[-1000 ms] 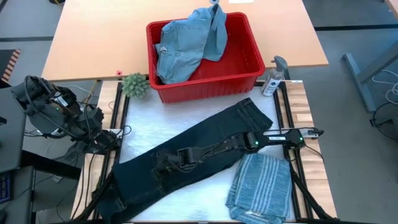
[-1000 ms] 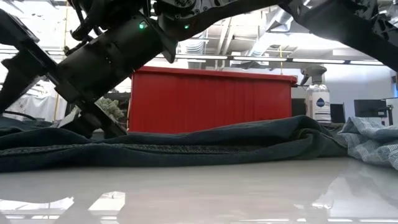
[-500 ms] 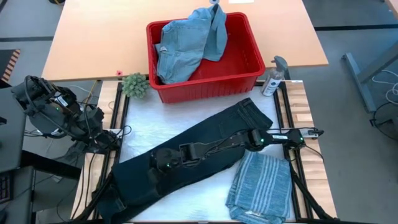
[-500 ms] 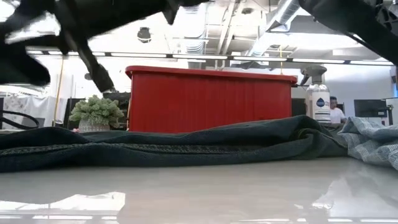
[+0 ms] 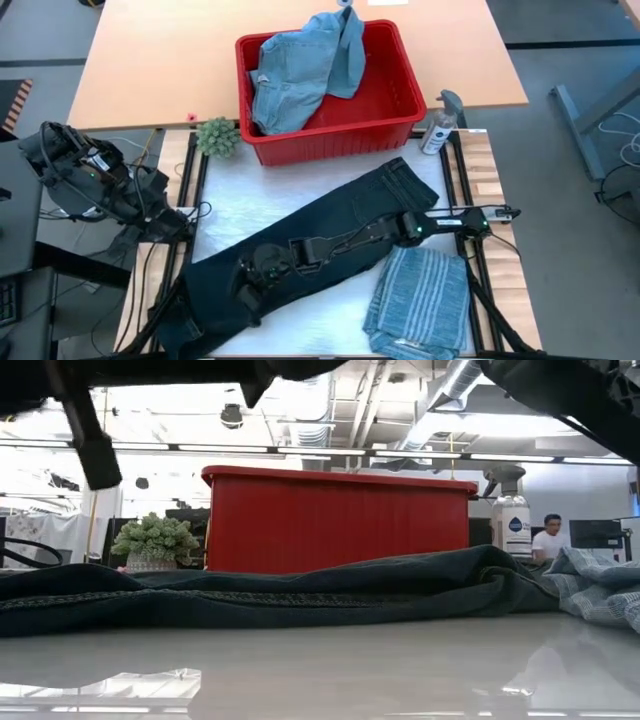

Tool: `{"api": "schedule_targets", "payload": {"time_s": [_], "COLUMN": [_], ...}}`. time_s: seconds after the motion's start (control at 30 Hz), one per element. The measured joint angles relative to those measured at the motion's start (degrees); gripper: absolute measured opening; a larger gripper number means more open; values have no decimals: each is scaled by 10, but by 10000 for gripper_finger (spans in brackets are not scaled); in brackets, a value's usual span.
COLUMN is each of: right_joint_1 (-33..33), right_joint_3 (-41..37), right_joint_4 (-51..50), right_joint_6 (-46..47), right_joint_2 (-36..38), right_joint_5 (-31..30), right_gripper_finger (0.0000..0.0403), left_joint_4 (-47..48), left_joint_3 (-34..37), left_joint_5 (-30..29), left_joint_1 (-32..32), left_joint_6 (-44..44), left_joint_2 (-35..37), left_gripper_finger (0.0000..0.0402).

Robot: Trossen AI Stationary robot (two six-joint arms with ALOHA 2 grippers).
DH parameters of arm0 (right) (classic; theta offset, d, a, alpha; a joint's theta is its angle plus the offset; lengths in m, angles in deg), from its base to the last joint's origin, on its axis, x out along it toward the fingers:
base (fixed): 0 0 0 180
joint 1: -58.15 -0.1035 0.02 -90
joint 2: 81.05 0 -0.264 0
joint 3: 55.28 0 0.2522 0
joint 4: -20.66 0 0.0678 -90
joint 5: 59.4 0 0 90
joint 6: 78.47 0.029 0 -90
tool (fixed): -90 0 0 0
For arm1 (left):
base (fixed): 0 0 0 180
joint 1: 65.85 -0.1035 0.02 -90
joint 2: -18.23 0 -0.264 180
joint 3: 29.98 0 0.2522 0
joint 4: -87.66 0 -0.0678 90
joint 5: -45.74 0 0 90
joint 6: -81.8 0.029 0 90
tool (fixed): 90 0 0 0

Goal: Fold Laundry from Bin
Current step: Fold the blue denim pants

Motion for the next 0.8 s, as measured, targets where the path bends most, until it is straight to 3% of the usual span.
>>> {"api": "schedule_targets", "payload": {"time_s": [0.27, 0.47, 0.57, 0.67, 0.8], "right_joint_1": [-14, -8, -3, 3, 11], "right_joint_3": [-1, 0, 0, 0, 1], "right_joint_4": [30, 28, 22, -52, -157], "right_joint_6": [-44, 5, 25, 13, -23], "right_joint_2": [-17, -16, -13, 1, 13], "right_joint_5": [20, 107, 168, 221, 235], "right_gripper_finger": [114, 198, 209, 202, 185], "left_joint_4": [0, 0, 0, 0, 0], "left_joint_3": [0, 0, 0, 0, 0], "left_joint_5": [-18, -25, -28, -28, -27], "left_joint_1": [0, 0, 0, 0, 0], "left_joint_6": [6, 12, 12, 12, 16], "left_joint_2": [0, 0, 0, 0, 0], "left_gripper_finger": [180, 180, 180, 180, 180]}}
